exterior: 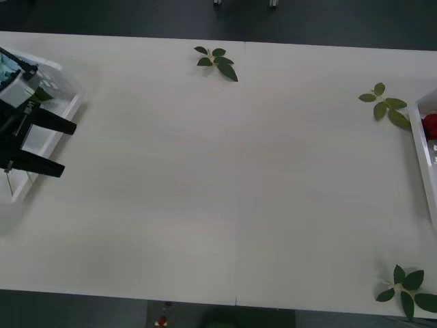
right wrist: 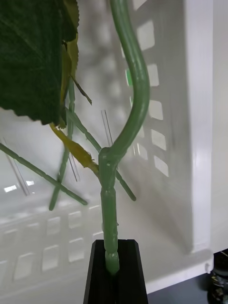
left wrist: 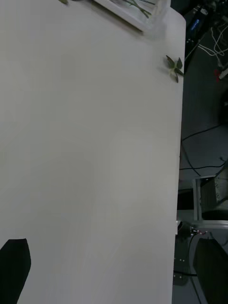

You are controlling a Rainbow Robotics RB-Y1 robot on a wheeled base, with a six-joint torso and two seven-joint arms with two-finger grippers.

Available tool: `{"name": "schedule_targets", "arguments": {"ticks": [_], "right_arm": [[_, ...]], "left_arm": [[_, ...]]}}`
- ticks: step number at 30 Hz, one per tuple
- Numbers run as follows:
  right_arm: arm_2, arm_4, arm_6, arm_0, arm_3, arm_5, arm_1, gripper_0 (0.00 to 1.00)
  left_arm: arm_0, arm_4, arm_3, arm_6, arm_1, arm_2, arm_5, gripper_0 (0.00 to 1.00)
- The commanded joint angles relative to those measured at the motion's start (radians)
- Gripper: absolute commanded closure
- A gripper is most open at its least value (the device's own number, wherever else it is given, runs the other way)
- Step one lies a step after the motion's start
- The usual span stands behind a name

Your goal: Put the red flowers into the right box and the blue flowers into the left box

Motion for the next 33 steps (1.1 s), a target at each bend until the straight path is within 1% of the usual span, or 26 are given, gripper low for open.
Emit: {"name": "schedule_targets", "arguments": {"ticks": [1,2,4,5,7,8,10,11,12,13,14,15,16,21,24,27,29,30,32,33], "right_arm": [[-0.02,0.001,-0.037,-0.037,0.022,-0.044,0.022,1.0],[-0.022,-0.001,-0.039,-0.039,0.022,-0.052,0.024,1.0],[-0.029,-0.007,-0.041,-0.042,0.022,-0.084,0.031,1.0],[-0.029,-0.01,-0.041,-0.043,0.022,-0.09,0.031,1.0],[-0.034,-0.021,-0.041,-0.048,0.019,-0.118,0.039,1.0],[-0.036,-0.025,-0.041,-0.051,0.017,-0.124,0.039,1.0],[-0.043,-0.038,-0.042,-0.057,0.006,-0.15,0.043,0.88],[-0.046,-0.042,-0.042,-0.057,0.0,-0.155,0.043,0.85],[-0.051,-0.048,-0.045,-0.059,-0.008,-0.165,0.043,0.76],[-0.054,-0.053,-0.047,-0.06,-0.014,-0.176,0.045,0.64],[-0.055,-0.054,-0.047,-0.06,-0.017,-0.179,0.047,0.57],[-0.057,-0.054,-0.047,-0.062,-0.021,-0.184,0.047,0.48],[-0.057,-0.054,-0.047,-0.062,-0.026,-0.19,0.05,0.44],[-0.071,-0.054,-0.042,-0.066,-0.054,-0.195,0.048,0.43],[-0.103,-0.056,-0.036,-0.08,-0.07,-0.164,0.042,0.43],[-0.151,-0.054,-0.024,-0.114,-0.103,-0.075,0.007,0.43],[-0.172,-0.051,-0.013,-0.158,-0.136,0.035,-0.041,0.43],[-0.175,-0.051,-0.01,-0.172,-0.146,0.065,-0.055,0.43],[-0.181,-0.051,0.035,-0.224,-0.19,0.181,-0.105,0.43],[-0.183,-0.051,0.053,-0.235,-0.201,0.206,-0.116,0.43]], "left_arm": [[0.078,-0.003,-0.166,0.033,0.002,-0.027,-0.121,0.0],[0.091,-0.003,-0.192,0.039,0.002,-0.035,-0.147,0.0],[0.139,-0.003,-0.277,0.043,0.003,-0.089,-0.279,0.0],[0.148,-0.005,-0.295,0.045,0.003,-0.104,-0.314,0.0],[0.18,-0.029,-0.364,0.05,0.002,-0.162,-0.436,0.0],[0.185,-0.039,-0.376,0.051,0.003,-0.176,-0.462,0.0],[0.196,-0.063,-0.418,0.062,0.002,-0.239,-0.549,0.0],[0.196,-0.065,-0.427,0.063,0.002,-0.253,-0.564,0.0],[0.196,-0.066,-0.432,0.065,-0.001,-0.277,-0.584,0.0],[0.196,-0.066,-0.433,0.066,-0.011,-0.293,-0.587,0.0],[0.196,-0.068,-0.433,0.066,-0.014,-0.297,-0.586,0.0],[0.196,-0.077,-0.433,0.066,-0.017,-0.302,-0.577,0.0],[0.196,-0.091,-0.433,0.07,-0.023,-0.302,-0.564,0.0],[0.191,-0.121,-0.433,0.088,-0.032,-0.299,-0.486,0.0],[0.191,-0.121,-0.432,0.103,-0.03,-0.283,-0.423,0.0],[0.19,-0.131,-0.43,0.16,-0.03,-0.253,-0.333,0.0],[0.19,-0.146,-0.432,0.2,-0.035,-0.221,-0.258,0.0],[0.19,-0.154,-0.432,0.201,-0.037,-0.213,-0.244,0.0],[0.19,-0.207,-0.448,0.191,-0.044,-0.185,-0.207,0.0],[0.188,-0.226,-0.455,0.18,-0.047,-0.179,-0.202,0.0]]}}
